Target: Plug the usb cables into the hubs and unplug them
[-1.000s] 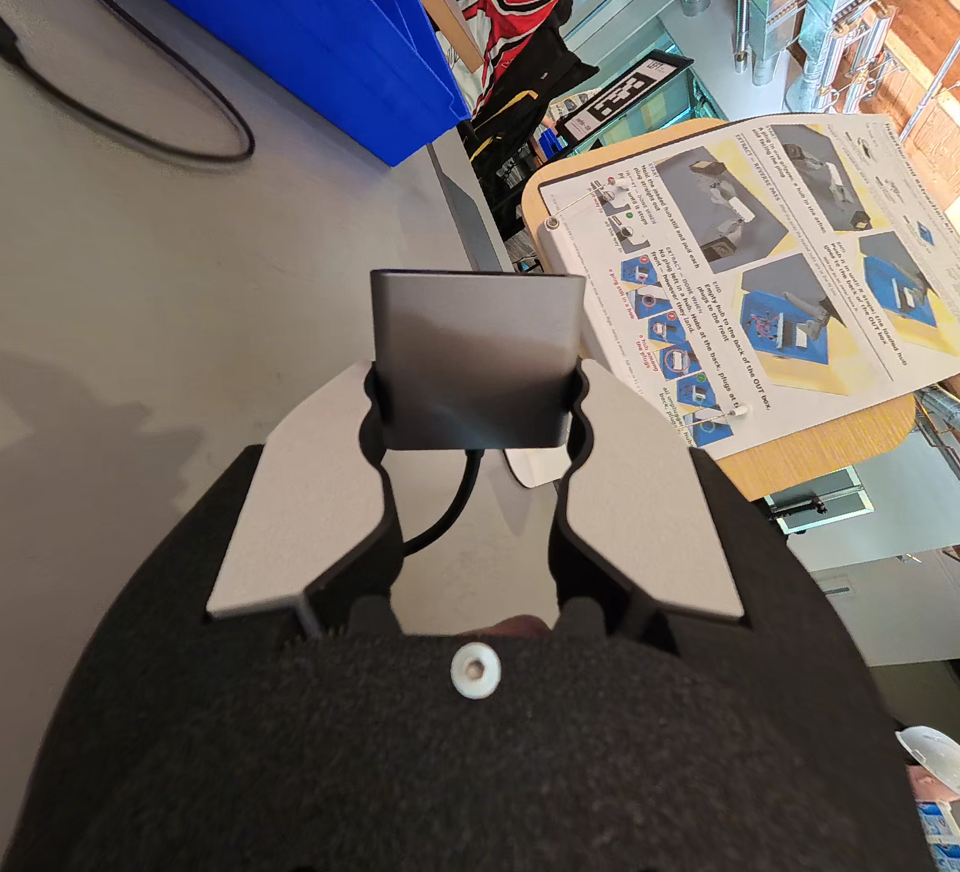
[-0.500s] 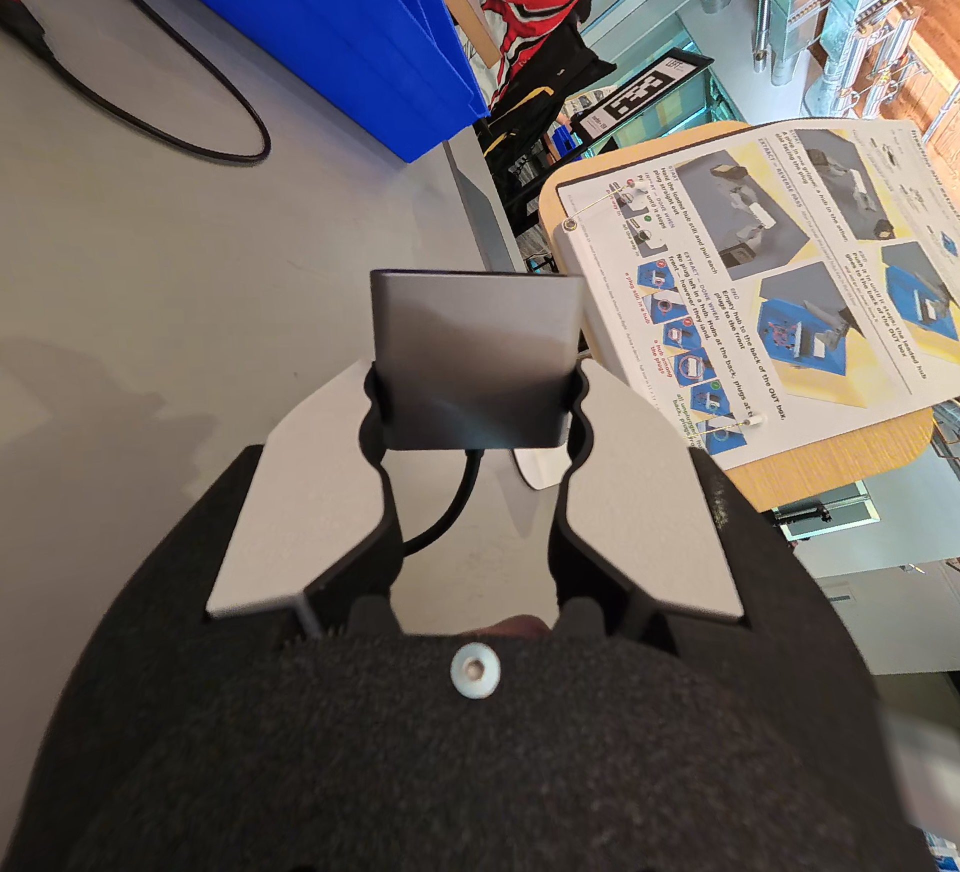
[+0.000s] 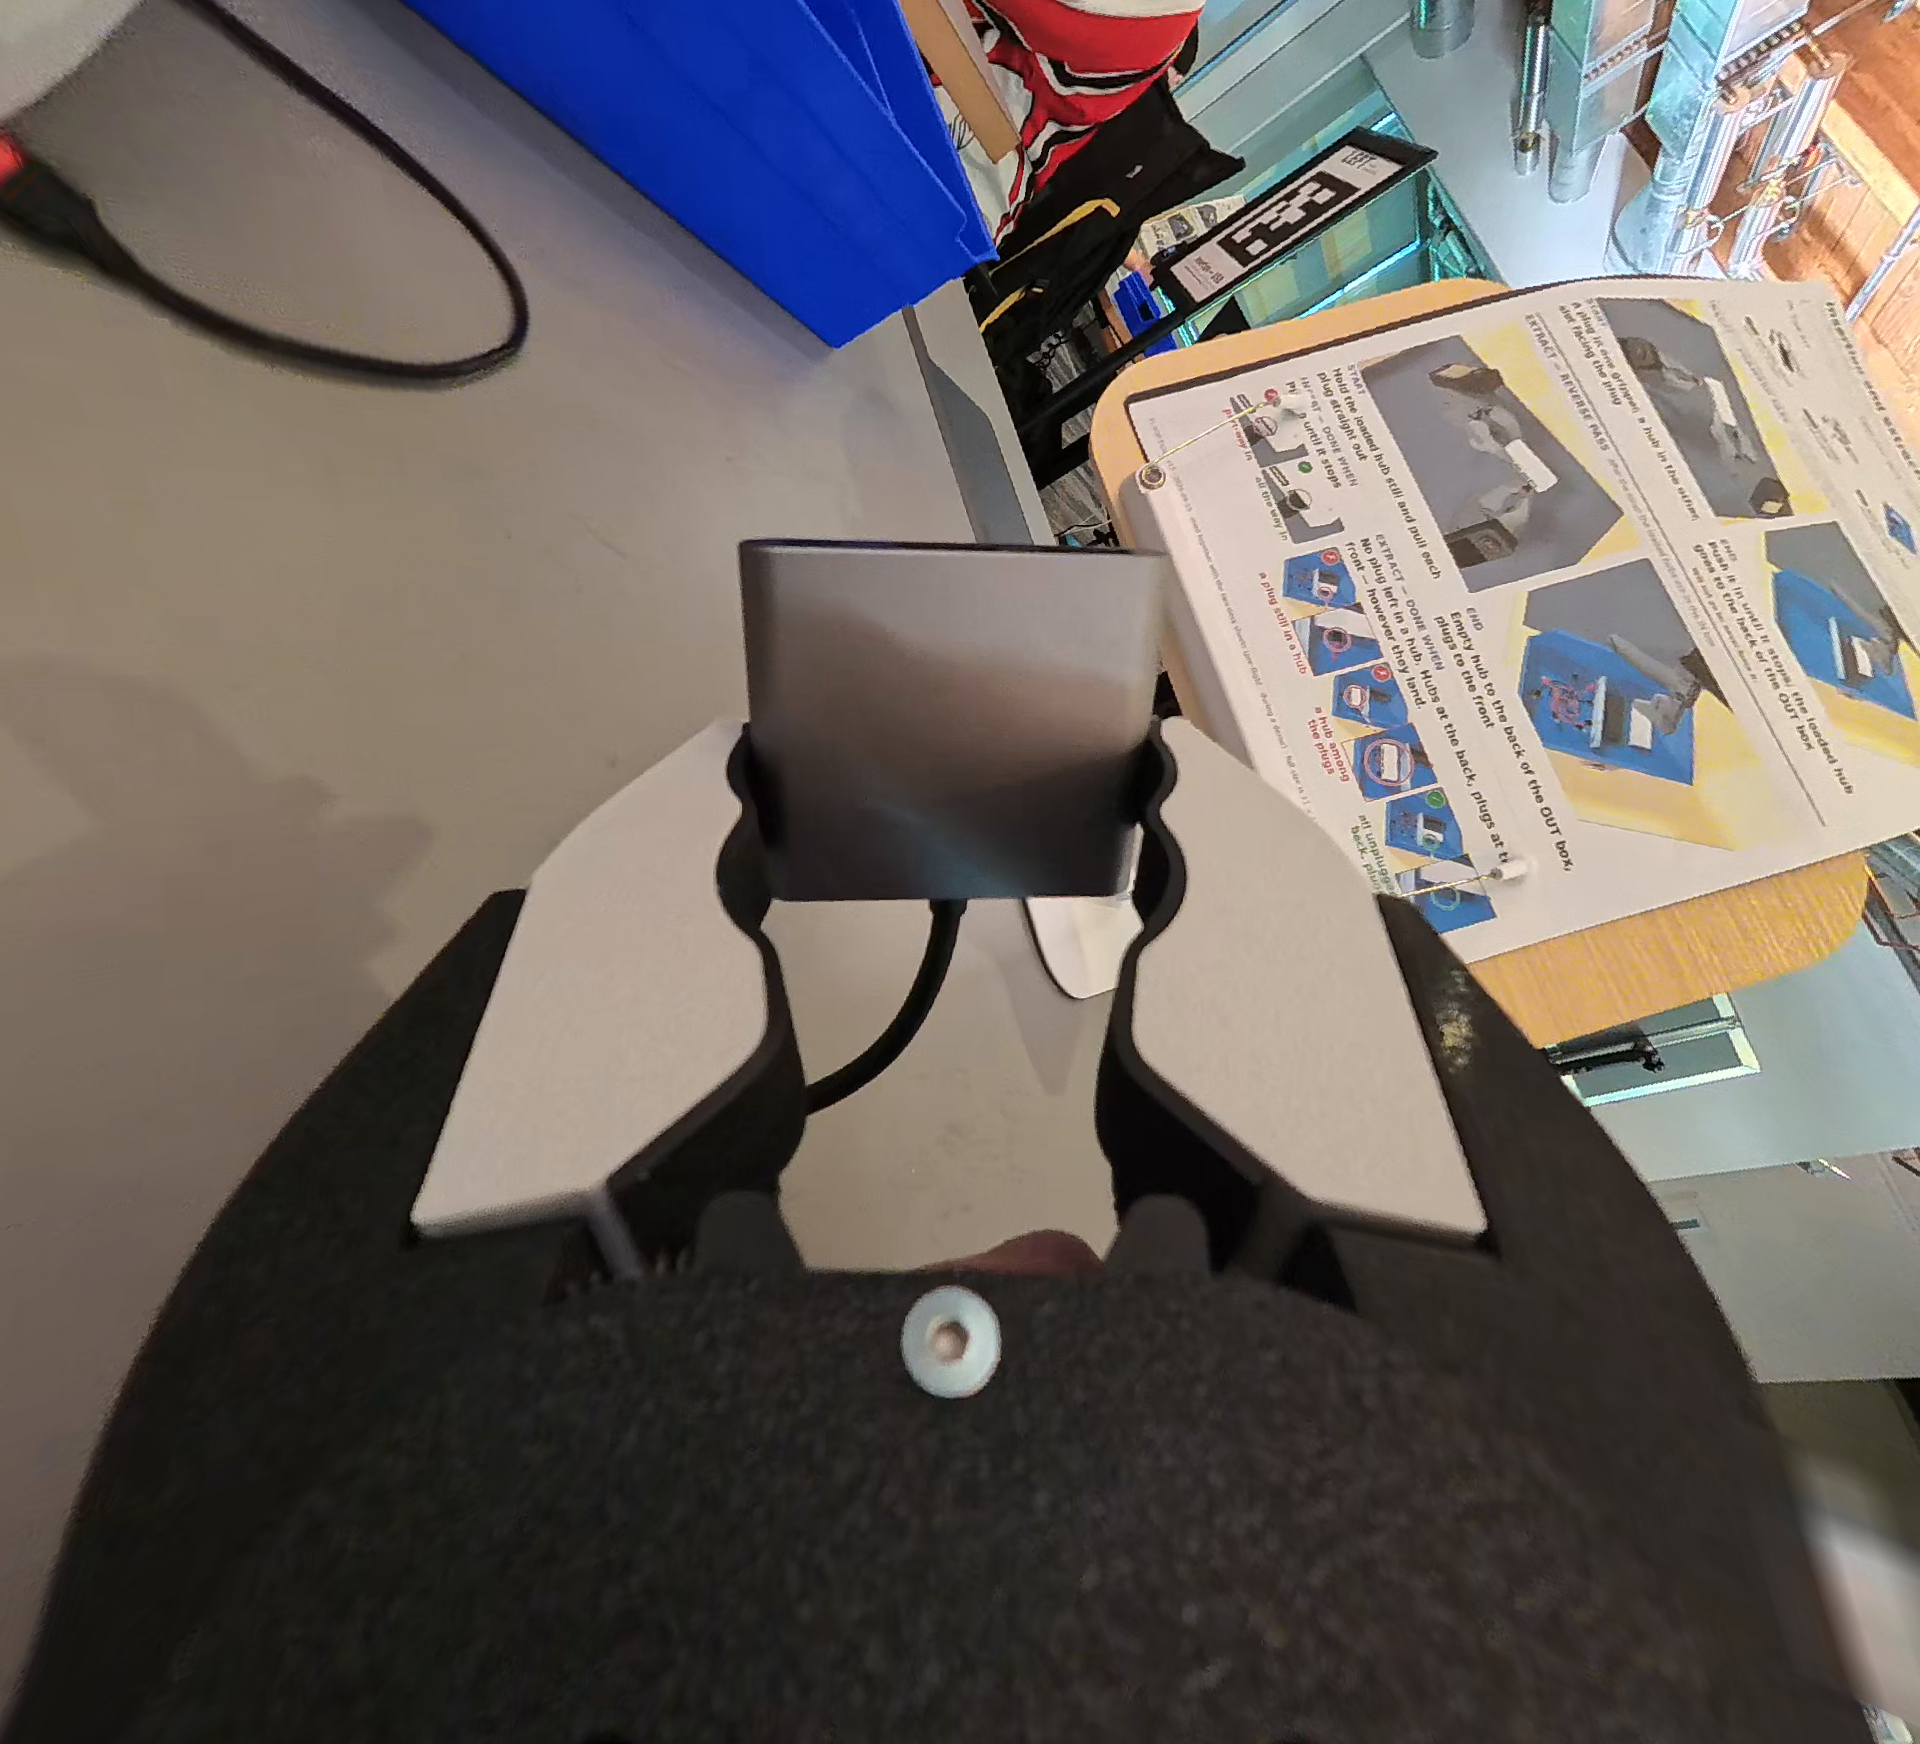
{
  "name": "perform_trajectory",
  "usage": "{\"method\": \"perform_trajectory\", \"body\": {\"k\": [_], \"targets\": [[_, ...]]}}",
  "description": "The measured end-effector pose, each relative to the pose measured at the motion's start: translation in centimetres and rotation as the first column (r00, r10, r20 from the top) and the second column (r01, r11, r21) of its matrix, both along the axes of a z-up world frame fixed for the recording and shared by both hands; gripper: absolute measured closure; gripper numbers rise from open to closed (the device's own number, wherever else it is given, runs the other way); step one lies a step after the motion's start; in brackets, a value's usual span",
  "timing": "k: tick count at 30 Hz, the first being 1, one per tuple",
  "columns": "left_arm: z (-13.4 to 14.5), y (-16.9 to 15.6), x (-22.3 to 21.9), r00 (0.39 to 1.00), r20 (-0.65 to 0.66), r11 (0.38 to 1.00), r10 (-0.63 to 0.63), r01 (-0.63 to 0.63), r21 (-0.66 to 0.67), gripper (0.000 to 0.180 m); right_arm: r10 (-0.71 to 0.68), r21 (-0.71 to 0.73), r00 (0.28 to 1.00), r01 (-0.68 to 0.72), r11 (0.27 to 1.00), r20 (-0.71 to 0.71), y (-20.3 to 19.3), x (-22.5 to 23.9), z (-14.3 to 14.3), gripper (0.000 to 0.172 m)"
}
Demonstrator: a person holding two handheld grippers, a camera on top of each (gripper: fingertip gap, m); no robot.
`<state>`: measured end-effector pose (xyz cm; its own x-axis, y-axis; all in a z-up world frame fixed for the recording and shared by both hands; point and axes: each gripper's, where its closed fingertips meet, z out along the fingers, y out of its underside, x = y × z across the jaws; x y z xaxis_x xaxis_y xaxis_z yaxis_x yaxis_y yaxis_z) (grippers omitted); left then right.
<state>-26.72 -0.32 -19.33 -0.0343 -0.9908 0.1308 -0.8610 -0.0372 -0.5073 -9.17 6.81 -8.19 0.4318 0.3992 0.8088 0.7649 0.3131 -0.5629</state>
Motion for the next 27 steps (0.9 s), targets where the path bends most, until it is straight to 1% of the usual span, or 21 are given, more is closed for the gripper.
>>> {"method": "perform_trajectory", "body": {"k": [2,5,7,9,11,12,14,16,19,21,23,25,27], "targets": [[0.0,0.0,2.6,0.999,0.046,1.0,-0.014,0.014,-0.004,0.145,-0.003,0.005,1.0,0.003,1.0,-0.006,0.0,0.1,0.2,0.103],[0.2,0.4,7.0,0.994,0.101,0.999,-0.046,0.046,-0.004,0.134,-0.013,0.011,1.0,0.013,1.0,-0.02,0.0,0.5,0.6,0.103],[1.3,0.9,9.0,0.988,0.141,0.998,-0.063,0.059,0.029,0.128,-0.02,0.015,0.999,0.02,1.0,-0.031,0.1,0.8,0.8,0.103],[3.2,2.2,9.6,0.98,0.182,0.991,-0.084,0.062,0.12,0.13,-0.024,0.011,0.999,0.024,1.0,-0.045,0.2,1.1,0.9,0.103],[4.5,4.3,9.2,0.978,0.173,0.959,-0.117,0.066,0.276,0.134,-0.027,0.011,0.999,0.028,1.0,-0.043,0.3,1.2,0.9,0.103],[4.6,4.7,9.0,0.976,0.153,0.943,-0.158,0.102,0.317,0.135,-0.027,0.01,0.999,0.027,1.0,-0.04,0.3,1.2,0.9,0.103],[4.4,4.9,9.2,0.962,0.127,0.919,-0.241,0.184,0.348,0.137,-0.029,0.009,0.999,0.029,1.0,-0.033,0.3,1.2,0.7,0.103],[3.4,4.9,9.7,0.942,0.082,0.898,-0.326,0.281,0.338,0.137,-0.034,0.012,0.999,0.034,0.999,-0.029,0.4,1.3,0.8,0.103],[1.6,4.6,10.5,0.913,0.037,0.887,-0.406,0.384,0.255,0.137,-0.04,0.019,0.998,0.041,0.999,-0.038,0.4,1.5,1.2,0.103],[0.8,5.0,10.9,0.897,0.004,0.87,-0.442,0.428,0.245,0.137,-0.04,0.019,0.998,0.041,0.999,-0.05,0.4,1.7,1.4,0.103],[0.5,4.8,11.2,0.882,0.003,0.86,-0.472,0.46,0.22,0.138,-0.041,0.014,0.998,0.042,0.999,-0.056,0.4,1.8,1.4,0.103],[-0.1,5.1,11.0,0.873,-0.041,0.848,-0.486,0.483,0.217,0.137,-0.044,0.004,0.998,0.044,0.999,-0.053,0.6,1.9,1.1,0.103],[-0.3,4.7,10.8,0.866,-0.038,0.85,-0.499,0.498,0.172,0.145,-0.044,0.0,0.998,0.045,0.999,-0.044,0.7,1.8,0.9,0.103]]}}
